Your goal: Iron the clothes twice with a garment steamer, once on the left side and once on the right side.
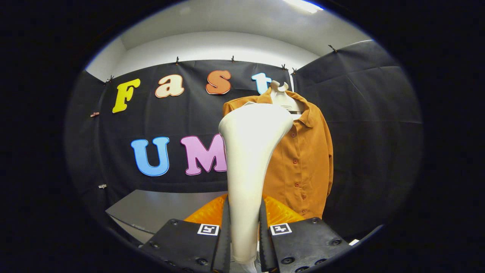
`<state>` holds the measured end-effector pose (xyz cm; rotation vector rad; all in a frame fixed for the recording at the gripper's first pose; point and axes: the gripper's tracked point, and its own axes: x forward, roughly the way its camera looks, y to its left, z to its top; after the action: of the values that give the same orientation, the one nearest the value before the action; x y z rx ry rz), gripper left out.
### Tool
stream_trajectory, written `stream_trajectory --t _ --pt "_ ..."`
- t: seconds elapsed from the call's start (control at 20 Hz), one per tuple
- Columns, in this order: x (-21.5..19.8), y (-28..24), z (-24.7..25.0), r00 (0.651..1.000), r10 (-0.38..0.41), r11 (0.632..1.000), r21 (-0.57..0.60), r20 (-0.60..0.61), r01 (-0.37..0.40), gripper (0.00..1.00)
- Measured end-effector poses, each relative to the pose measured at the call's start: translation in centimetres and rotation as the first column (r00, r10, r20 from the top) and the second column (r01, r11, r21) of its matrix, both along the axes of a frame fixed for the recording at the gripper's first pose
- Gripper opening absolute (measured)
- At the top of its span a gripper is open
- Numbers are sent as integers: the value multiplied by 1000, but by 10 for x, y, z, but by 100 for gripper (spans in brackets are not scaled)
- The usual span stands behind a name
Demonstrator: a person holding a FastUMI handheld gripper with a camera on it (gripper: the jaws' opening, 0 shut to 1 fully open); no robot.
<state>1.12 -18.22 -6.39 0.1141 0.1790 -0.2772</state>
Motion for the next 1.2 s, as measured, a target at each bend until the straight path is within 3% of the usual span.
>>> stream_trajectory --t 0.45,0.9,1.2 --pt "55 -69 -31 997 78 992 103 8 -78 34" --pt "103 -81 -71 975 222 948 235 -7 -214 34" --pt "110 -81 -107 956 293 916 296 -38 -269 34"
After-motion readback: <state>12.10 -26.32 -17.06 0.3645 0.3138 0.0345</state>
